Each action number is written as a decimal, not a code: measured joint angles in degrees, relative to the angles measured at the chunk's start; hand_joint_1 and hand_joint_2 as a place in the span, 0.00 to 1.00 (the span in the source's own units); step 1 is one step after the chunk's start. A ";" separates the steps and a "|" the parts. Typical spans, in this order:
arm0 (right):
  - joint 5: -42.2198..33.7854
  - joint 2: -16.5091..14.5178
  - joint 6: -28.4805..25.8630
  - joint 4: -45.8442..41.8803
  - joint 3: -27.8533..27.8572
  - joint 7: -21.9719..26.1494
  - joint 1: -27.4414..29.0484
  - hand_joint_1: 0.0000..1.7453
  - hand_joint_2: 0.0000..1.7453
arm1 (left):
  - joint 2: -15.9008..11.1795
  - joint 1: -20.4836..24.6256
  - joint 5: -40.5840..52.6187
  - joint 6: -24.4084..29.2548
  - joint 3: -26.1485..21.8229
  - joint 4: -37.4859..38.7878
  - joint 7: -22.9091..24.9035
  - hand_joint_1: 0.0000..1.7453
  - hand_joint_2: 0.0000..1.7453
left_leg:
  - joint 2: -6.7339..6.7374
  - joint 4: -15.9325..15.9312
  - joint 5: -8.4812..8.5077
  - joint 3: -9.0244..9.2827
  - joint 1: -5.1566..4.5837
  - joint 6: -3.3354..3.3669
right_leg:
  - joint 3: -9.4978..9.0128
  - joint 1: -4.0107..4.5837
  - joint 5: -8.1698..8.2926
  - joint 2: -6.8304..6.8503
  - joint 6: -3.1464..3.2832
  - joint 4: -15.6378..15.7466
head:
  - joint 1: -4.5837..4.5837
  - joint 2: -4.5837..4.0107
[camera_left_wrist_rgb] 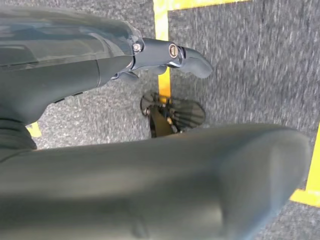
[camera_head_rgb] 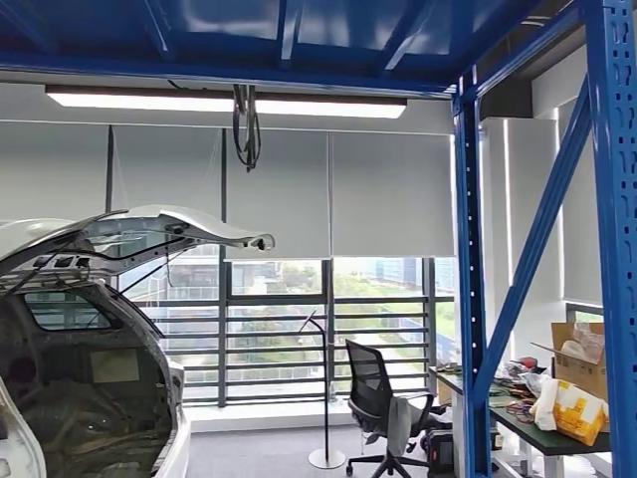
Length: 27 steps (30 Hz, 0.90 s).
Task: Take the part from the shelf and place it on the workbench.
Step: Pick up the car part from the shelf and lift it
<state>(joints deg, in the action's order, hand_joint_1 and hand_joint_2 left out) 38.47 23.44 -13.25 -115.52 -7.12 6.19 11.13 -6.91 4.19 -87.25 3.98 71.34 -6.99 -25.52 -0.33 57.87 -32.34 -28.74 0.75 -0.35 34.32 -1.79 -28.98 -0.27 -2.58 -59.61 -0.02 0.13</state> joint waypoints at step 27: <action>7.51 2.10 3.54 2.64 -1.90 -2.87 -5.76 0.00 1.00 | 0.39 0.68 0.01 0.23 0.76 0.09 0.10 0.00 0.00 | -0.27 3.80 4.41 -8.20 -1.24 1.73 | -7.06 1.14 -5.40 -0.02 1.30 1.74 | -0.07 0.02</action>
<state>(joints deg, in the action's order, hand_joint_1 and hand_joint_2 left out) 45.98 25.54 -9.70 -112.88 -9.02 3.32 5.37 -6.52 4.86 -87.25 4.21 72.10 -6.91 -25.42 -0.60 61.67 -27.93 -36.94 -0.50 1.38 27.26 -0.65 -34.38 -0.30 -1.28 -57.88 -0.09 0.15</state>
